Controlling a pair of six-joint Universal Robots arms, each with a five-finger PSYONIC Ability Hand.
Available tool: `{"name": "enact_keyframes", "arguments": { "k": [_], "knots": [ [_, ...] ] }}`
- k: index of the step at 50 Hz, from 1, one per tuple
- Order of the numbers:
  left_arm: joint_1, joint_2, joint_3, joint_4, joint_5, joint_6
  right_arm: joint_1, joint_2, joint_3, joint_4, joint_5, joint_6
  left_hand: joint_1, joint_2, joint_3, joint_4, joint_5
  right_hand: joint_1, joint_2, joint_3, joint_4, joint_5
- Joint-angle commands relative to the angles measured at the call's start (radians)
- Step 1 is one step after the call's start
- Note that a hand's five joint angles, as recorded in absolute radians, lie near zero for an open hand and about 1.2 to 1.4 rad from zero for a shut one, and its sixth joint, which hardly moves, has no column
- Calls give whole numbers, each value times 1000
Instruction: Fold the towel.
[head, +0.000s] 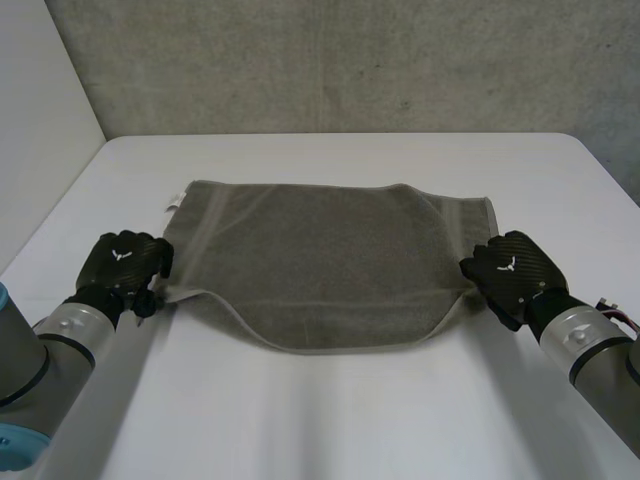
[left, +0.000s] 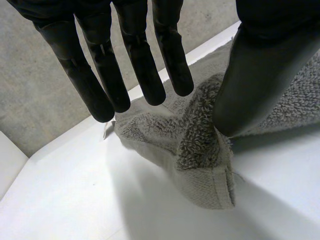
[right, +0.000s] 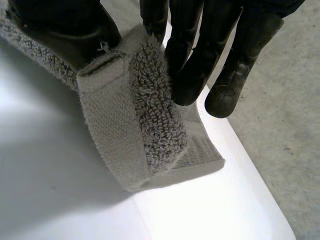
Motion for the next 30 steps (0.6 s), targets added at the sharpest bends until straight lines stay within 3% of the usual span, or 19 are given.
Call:
{"name": "enact_keyframes", "arguments": {
  "k": [1, 11, 14, 16, 22, 30],
  "knots": [
    [-2, -12, -5, 40, -1, 4, -23, 0, -6, -4, 6, 13, -119, -116, -125, -125, -288, 73, 73, 68, 61, 61],
    [-6, -49, -17, 69, -1, 98, -29, 3, -15, -2, 8, 28, -92, -90, -98, -99, -262, 73, 73, 68, 61, 61],
    [-8, -49, -18, 71, -1, 135, -33, 3, -18, -4, 19, 33, 75, 78, 69, 69, -95, 73, 73, 68, 61, 61],
    [-3, -44, -18, 71, -1, 148, -36, 3, -20, -4, 28, 40, 417, 419, 411, 410, 247, 73, 73, 68, 61, 61],
    [-5, -21, -15, 69, -11, 151, -44, -15, -36, 5, 54, 76, 418, 421, 412, 412, 249, 73, 73, 68, 61, 61],
    [-3, 198, -47, 49, -18, 151, -99, -193, -72, 86, 52, 187, 418, 421, 412, 412, 249, 73, 73, 68, 61, 61]
  ]
}}
